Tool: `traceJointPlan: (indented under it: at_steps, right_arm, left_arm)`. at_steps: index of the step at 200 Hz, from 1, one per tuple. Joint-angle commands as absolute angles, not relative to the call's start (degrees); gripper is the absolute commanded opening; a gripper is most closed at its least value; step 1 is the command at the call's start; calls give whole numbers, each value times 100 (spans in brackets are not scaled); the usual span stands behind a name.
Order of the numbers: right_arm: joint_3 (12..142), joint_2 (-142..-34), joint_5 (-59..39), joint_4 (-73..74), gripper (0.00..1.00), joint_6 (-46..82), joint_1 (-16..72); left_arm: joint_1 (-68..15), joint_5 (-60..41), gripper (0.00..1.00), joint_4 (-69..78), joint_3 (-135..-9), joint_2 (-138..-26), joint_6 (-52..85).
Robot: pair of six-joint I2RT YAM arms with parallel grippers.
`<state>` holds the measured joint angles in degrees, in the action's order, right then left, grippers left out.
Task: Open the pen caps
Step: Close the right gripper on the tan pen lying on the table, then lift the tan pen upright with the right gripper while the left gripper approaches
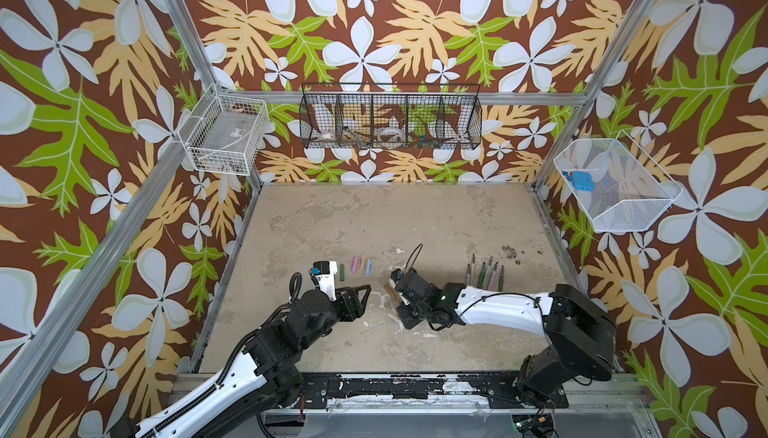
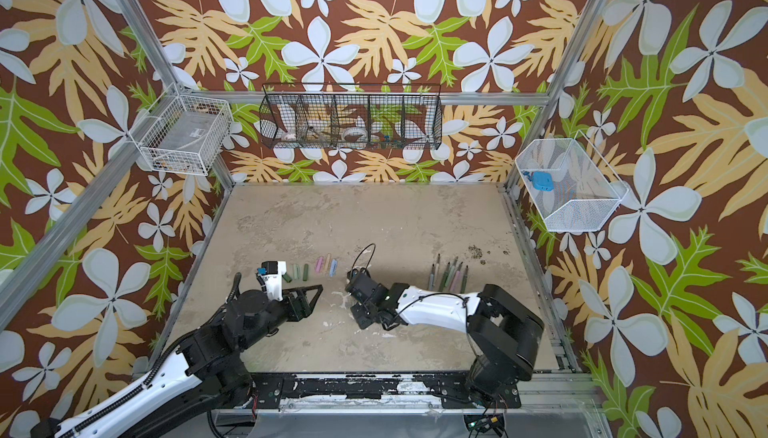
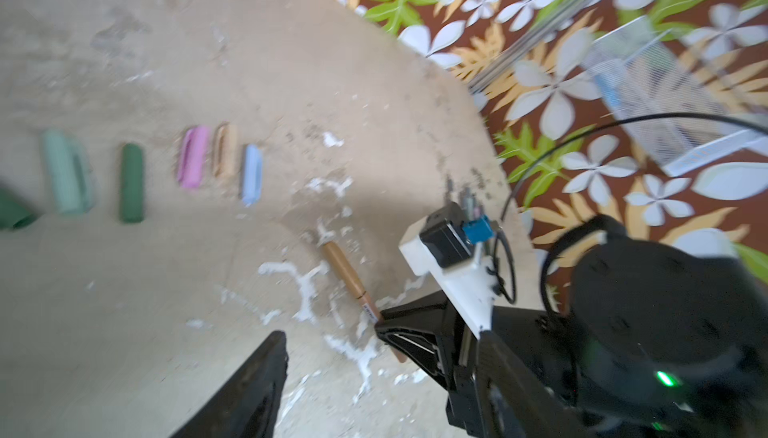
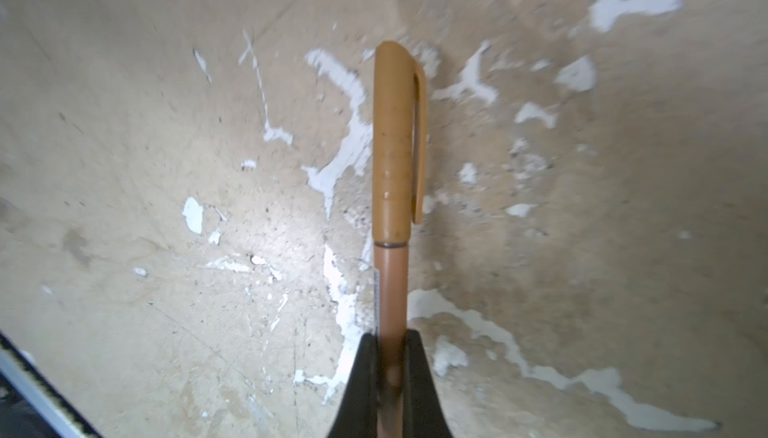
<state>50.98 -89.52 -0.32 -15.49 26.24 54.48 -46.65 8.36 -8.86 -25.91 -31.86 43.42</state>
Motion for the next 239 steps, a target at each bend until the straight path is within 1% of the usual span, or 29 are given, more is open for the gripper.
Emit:
traceJointPlan:
  at_steps: [1, 25, 47, 63, 80, 89, 97, 106, 125, 137, 151, 168, 194, 219, 239]
  right_arm:
    - [4971, -8335, -894, -1162, 4, 2398, 4746]
    - [4809, -7545, -2154, -519, 6, 2284, 3703]
    - [4749, -7026, -2712, 68, 2, 2079, 3161]
    - [4579, -6740, -2875, 597, 2, 1966, 3111]
    - [4245, -6497, -3107, 1314, 2, 2012, 3111]
    - [4118, -6407, -3180, 1504, 2, 1976, 3111]
    - [4022, -6347, -3262, 1640, 2, 1930, 3111]
    - [3878, -6297, -3356, 1874, 2, 1907, 3112]
    - [3501, -6209, -3603, 2505, 2, 2040, 3115]
    - [3265, -6149, -3620, 2842, 2, 2074, 3121]
    - [3113, -6109, -3630, 3065, 1, 2074, 3120]
    - [3042, -6130, -3703, 3210, 1, 2095, 3122]
    - [2981, -6267, -3868, 3410, 1, 2127, 3187]
    - [3110, -6445, -4055, 3191, 1, 1975, 3426]
    - [3171, -6486, -4102, 3093, 1, 1807, 3642]
  left_arm:
    - [-4640, 344, 74, 635, -2756, -3413, 3669]
    - [-4630, -55, 73, 1626, -3101, -4149, 3361]
    - [-4521, -595, 70, 2487, -3386, -4882, 3275]
    - [-4471, -1094, 69, 3102, -3531, -5403, 3131]
    - [-4429, -1256, 70, 3581, -3542, -5780, 2942]
    - [-4304, -1435, 71, 3750, -3533, -6007, 2971]
    - [-4095, -1820, 71, 3946, -3506, -6234, 3204]
    - [-3814, -2235, 71, 4585, -3351, -6511, 3654]
    - [-3419, -2860, 68, 6528, -2753, -7040, 4419]
    - [-3303, -3021, 66, 7039, -2634, -7277, 4604]
    - [-3296, -3177, 63, 7302, -2585, -7382, 4645]
    - [-3296, -3245, 62, 7473, -2502, -7316, 4678]
    - [-3304, -3250, 63, 7141, -2452, -7243, 4315]
    - [-3352, -3315, 60, 7083, -2365, -7275, 4093]
    - [-3486, -3215, 58, 6573, -2347, -7178, 3632]
